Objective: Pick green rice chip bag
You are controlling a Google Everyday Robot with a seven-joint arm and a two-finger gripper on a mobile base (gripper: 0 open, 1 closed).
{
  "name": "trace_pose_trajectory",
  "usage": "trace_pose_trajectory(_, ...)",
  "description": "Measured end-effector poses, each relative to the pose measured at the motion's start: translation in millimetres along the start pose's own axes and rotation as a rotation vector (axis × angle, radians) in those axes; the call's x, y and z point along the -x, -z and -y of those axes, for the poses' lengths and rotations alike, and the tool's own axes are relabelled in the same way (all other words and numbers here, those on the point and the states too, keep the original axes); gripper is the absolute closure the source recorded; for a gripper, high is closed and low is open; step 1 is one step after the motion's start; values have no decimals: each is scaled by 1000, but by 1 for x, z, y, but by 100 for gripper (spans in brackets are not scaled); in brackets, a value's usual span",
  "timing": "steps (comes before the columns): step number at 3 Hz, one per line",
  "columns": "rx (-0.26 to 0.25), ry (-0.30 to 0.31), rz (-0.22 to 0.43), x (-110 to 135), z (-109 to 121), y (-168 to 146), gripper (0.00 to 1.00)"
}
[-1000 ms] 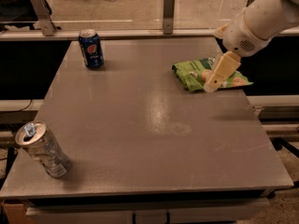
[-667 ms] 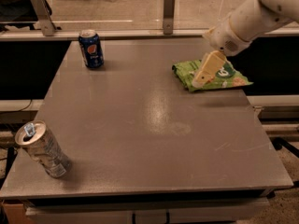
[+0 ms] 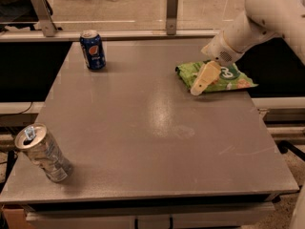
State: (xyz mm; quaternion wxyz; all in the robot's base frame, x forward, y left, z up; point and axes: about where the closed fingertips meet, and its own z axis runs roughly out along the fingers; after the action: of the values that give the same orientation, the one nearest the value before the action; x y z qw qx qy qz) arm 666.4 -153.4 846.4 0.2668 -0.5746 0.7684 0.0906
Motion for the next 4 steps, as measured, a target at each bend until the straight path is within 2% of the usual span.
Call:
trace_pose_trajectory(1,31,-27,-22,-12,-2,-10,17)
trace_pose_trajectory(2,47,-30,-20,-11,-4,-11,41)
trace_pose_trajectory(3,55,-3,12,4,-8,-5,64)
trace_pose_trajectory(4,68,41,95,34,-13,8,88)
